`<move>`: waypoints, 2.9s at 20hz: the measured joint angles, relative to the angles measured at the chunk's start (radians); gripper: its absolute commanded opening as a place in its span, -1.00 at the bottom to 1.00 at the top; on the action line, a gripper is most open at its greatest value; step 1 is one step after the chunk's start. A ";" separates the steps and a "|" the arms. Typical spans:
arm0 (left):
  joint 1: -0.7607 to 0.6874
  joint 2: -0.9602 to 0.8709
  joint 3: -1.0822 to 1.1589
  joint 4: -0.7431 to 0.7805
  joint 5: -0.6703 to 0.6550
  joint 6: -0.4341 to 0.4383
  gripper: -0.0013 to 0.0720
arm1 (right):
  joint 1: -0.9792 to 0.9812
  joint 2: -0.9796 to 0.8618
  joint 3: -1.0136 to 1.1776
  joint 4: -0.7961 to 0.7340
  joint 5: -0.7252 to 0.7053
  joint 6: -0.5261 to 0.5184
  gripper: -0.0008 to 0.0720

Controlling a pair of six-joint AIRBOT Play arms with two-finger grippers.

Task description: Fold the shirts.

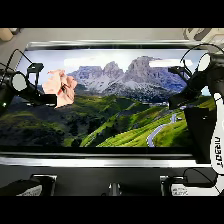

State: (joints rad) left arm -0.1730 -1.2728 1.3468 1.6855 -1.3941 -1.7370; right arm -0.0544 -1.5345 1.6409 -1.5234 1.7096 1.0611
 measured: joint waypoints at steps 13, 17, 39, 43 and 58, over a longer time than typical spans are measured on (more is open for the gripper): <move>0.013 -0.032 0.019 -0.005 0.190 -0.006 0.83 | 0.000 0.000 0.000 0.000 -0.216 0.003 0.77; 0.101 -0.224 0.210 -0.004 0.256 -0.047 0.96 | 0.000 0.000 0.000 0.001 -0.312 0.029 0.77; 0.069 -0.278 0.708 -0.175 0.254 0.058 -0.89 | 0.002 0.107 0.124 0.057 -0.435 -0.027 0.88; -0.109 0.022 0.653 -0.180 0.397 0.034 -0.89 | 0.002 0.293 0.214 0.041 -0.487 -0.034 0.88; -0.528 -0.053 0.189 -0.188 0.510 -0.028 -0.89 | 0.002 0.479 0.227 -0.089 -0.182 -0.034 0.88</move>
State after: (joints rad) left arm -0.7006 -1.3262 1.5356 1.4975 -0.8837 -1.7653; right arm -0.0521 -1.0554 1.8683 -1.6119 1.5276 1.0271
